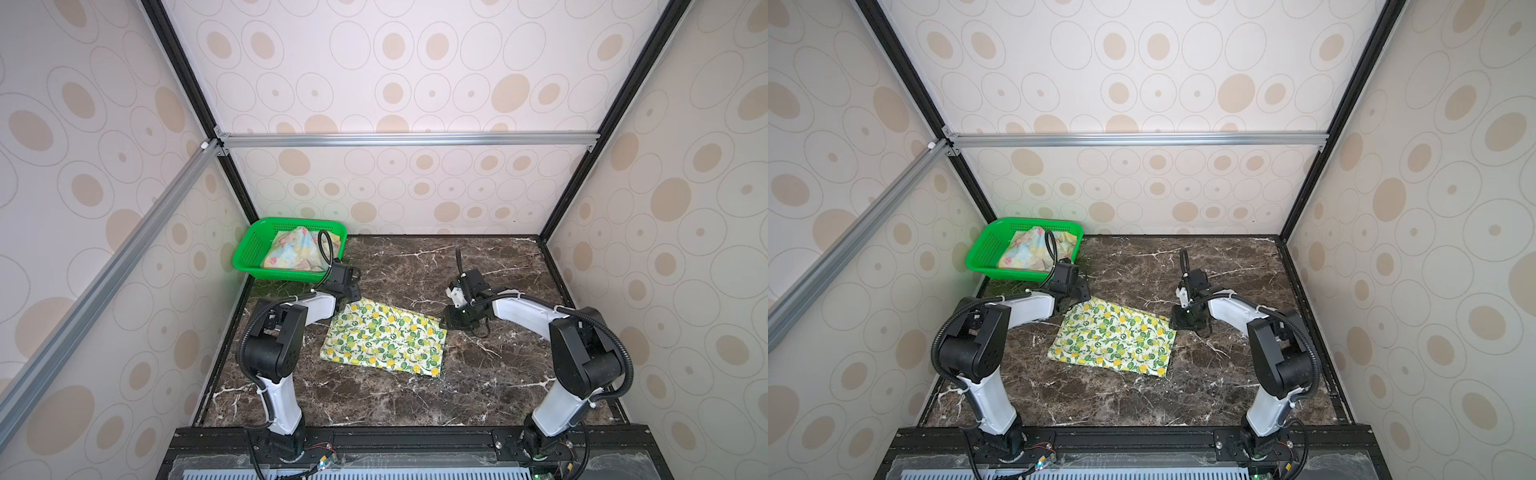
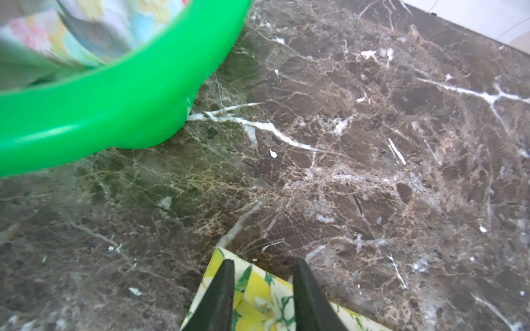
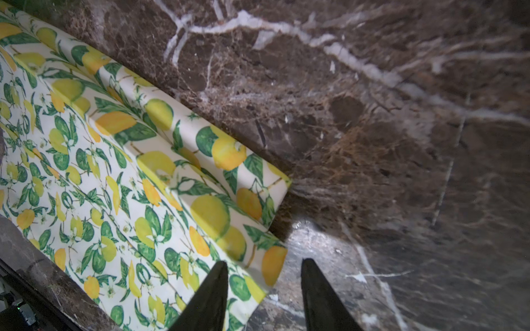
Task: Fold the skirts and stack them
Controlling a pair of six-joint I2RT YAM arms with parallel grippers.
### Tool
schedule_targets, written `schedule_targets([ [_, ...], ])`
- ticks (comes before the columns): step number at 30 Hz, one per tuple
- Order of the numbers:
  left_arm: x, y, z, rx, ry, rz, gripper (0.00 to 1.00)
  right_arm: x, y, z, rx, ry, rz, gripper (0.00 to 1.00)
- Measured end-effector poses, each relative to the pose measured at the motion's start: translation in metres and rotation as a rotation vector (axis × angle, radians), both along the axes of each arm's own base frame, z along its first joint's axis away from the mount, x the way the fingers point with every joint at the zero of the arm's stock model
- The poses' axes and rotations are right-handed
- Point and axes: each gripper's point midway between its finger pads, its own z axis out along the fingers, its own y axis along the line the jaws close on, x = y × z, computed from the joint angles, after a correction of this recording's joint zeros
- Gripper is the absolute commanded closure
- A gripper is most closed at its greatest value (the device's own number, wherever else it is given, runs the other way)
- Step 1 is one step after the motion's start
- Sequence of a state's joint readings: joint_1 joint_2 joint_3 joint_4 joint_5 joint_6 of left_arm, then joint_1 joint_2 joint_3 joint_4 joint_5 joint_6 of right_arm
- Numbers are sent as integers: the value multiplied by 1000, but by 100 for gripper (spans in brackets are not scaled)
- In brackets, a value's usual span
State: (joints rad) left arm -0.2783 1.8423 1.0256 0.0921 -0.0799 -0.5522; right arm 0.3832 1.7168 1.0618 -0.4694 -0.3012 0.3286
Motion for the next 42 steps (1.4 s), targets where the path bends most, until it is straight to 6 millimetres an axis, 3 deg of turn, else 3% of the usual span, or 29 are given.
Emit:
schedule_targets([
  [7,1,1,0,-4,-1,-1,93,2,-1,0,6,-4,-9,54],
  [12,1,1,0,-3,0,-2,100,3,1,-6,14,9,-14,55],
  [14,1,1,-1,-3,1,-2,100,1,1,-10,18,20,-16,55],
  [16,1,2,-1,-2,2,0,90,-2,0,-14,18,32,-20,55],
  [23,1,2,-2,-9,2,-8,70,-6,2,-17,33,47,-21,55],
  [27,1,0,-6,-14,10,-14,69,-5,2,-16,35,47,-21,55],
  [30,1,0,-8,-15,15,-17,77,-5,2,-16,36,47,-21,56],
  [32,1,0,-8,-16,14,-18,92,-5,2,-16,36,48,-22,61],
  [33,2,-1,-8,-15,12,-21,100,-5,3,-16,37,48,-25,68],
  [38,2,-1,-7,-17,10,-20,100,-4,4,-15,47,50,-38,100],
  [42,2,2,-7,-7,9,-16,100,-4,5,-15,54,50,-35,100],
])
